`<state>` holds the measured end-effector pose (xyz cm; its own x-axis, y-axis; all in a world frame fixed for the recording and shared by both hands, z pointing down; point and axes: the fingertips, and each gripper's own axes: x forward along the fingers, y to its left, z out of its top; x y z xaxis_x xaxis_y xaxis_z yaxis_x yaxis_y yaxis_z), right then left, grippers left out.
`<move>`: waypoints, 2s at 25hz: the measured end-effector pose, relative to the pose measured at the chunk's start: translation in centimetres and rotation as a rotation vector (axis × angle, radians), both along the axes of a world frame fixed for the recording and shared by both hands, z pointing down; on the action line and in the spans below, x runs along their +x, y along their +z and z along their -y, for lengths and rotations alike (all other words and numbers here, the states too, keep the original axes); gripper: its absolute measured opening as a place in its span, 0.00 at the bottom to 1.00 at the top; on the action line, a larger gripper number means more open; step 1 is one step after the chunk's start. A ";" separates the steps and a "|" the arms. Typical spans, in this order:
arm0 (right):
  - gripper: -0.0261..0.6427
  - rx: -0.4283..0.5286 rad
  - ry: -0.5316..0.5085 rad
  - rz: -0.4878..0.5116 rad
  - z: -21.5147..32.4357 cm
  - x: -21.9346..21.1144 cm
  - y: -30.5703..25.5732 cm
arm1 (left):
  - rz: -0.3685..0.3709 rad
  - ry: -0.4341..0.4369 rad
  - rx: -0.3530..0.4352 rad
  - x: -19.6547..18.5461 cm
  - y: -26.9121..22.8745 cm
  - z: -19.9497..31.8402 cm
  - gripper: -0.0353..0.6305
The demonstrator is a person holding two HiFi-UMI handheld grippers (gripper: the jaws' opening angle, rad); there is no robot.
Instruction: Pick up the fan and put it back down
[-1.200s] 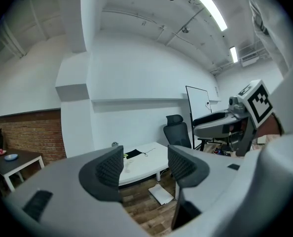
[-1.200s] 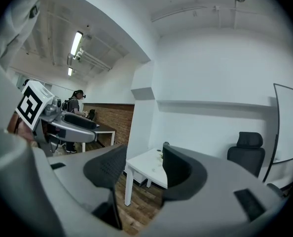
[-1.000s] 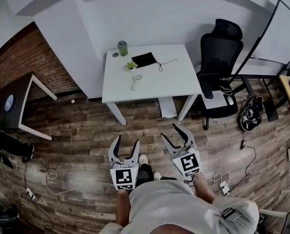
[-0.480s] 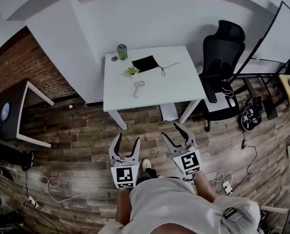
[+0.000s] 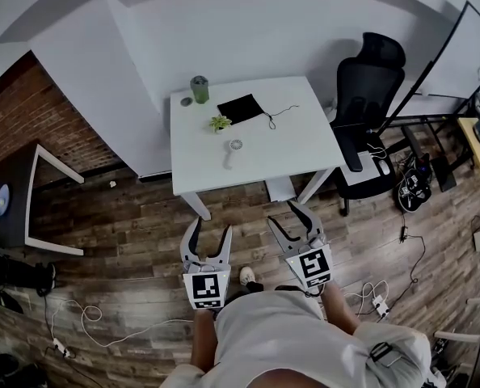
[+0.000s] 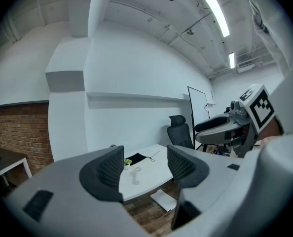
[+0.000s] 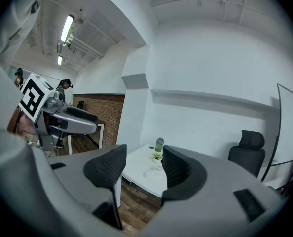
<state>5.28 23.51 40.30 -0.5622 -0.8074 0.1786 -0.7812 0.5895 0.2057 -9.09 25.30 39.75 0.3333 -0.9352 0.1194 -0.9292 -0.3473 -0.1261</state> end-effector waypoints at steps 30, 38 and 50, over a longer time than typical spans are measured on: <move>0.38 -0.002 0.080 -0.009 10.6 -0.8 1.0 | 0.002 0.079 -0.002 -0.7 1.3 11.5 0.45; 0.38 -0.002 0.065 -0.007 15.1 -0.2 1.1 | 0.006 0.066 0.002 -0.1 1.2 15.7 0.45; 0.38 -0.014 -0.005 -0.013 22.9 0.6 1.0 | -0.004 0.007 -0.012 1.2 1.1 23.1 0.45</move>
<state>5.84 0.60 41.34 -0.5636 -0.8021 0.1975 -0.7757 0.5961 0.2074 -7.85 2.24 40.85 0.3401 -0.9315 0.1292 -0.9273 -0.3550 -0.1187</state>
